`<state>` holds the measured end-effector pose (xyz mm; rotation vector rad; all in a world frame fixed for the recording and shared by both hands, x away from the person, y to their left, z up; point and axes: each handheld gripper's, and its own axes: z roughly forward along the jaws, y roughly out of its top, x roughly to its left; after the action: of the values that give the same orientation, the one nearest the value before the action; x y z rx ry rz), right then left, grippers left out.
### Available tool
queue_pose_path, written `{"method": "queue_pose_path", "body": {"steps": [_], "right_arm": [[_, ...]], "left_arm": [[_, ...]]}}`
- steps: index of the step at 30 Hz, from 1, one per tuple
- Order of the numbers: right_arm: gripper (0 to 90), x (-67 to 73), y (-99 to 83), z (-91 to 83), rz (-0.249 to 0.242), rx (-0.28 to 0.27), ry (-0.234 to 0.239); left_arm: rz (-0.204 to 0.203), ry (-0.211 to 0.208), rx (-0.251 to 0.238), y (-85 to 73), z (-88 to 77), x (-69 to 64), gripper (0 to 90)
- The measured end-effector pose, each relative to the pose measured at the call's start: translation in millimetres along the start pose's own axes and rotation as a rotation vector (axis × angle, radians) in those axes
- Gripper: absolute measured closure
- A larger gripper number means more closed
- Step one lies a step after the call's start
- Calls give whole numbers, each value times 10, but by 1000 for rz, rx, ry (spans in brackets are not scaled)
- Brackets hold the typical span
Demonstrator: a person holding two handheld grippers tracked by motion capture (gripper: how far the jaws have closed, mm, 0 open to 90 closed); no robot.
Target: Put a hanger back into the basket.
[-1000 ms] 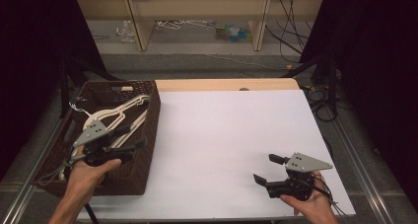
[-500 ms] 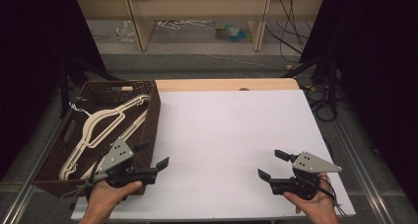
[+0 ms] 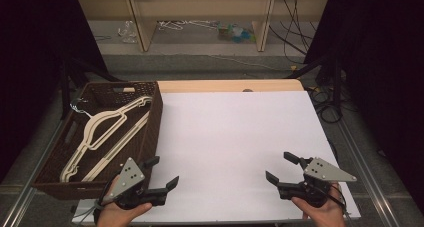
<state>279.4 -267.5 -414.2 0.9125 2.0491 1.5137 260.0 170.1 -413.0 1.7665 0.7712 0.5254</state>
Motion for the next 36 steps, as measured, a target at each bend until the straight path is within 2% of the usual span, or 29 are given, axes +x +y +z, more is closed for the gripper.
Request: {"method": "queue_pose_path", "body": {"steps": [1, 2, 3, 4, 5, 6, 7, 9, 12, 14, 15, 18, 19, 21, 22, 23, 28, 30, 31, 36], "right_arm": [[167, 8, -3, -13, -13, 6, 0], [167, 22, -15, -8, -13, -18, 4], [167, 33, -17, -27, -19, -5, -11], [167, 37, -21, -31, -20, -7, -7], [167, 41, -23, -42, -22, 0, -13], [167, 46, -29, -34, -18, -14, -2], [167, 48, -28, -53, -23, 1, -6], [167, 59, -34, -62, -18, -16, -22], [167, 72, -38, -88, -22, -11, -3], [167, 83, -45, -87, -24, -29, -11], [167, 88, -46, -87, -21, -30, -3], [166, 95, -43, -87, -22, -33, 3], [165, 96, -42, -86, -20, -33, 4], [165, 97, -44, -77, -22, -37, 4], [165, 96, -45, -76, -23, -38, 4], [165, 97, -46, -74, -23, -37, 4], [165, 94, -43, -80, -31, -14, 10], [165, 85, -47, -70, -44, -37, -3], [165, 95, -47, -74, -30, -29, 2], [165, 84, -48, -69, -47, -34, -2]], "left_arm": [[1, 0, 2, -19, 4, -15, 180], [18, 6, 0, -35, 10, -23, 180], [31, 7, -3, -45, 16, -24, 180], [83, 8, -12, -40, 22, -3, 180], [55, 7, -16, -54, 22, -16, 180], [61, 4, -23, -60, 20, -9, 180], [60, 8, -30, -65, 20, -14, 180], [66, 12, -28, -74, 16, -19, 180], [57, 9, -32, -78, 12, -21, 179], [44, 8, -36, -81, 12, -26, 179], [58, 8, -35, -78, 9, -13, 179], [53, 12, -37, -80, 3, 3, 179], [63, 13, -37, -77, 1, 17, 180], [44, 17, -44, -78, -3, 26, 179], [59, 18, -44, -73, -9, 46, 179], [40, 18, -53, -77, -5, 44, 179], [42, 19, -46, -79, -2, 46, 179], [41, 17, -45, -80, -2, 42, 179], [42, 17, -45, -79, -3, 43, 179], [37, 13, -54, -79, -2, 50, 179]]}}
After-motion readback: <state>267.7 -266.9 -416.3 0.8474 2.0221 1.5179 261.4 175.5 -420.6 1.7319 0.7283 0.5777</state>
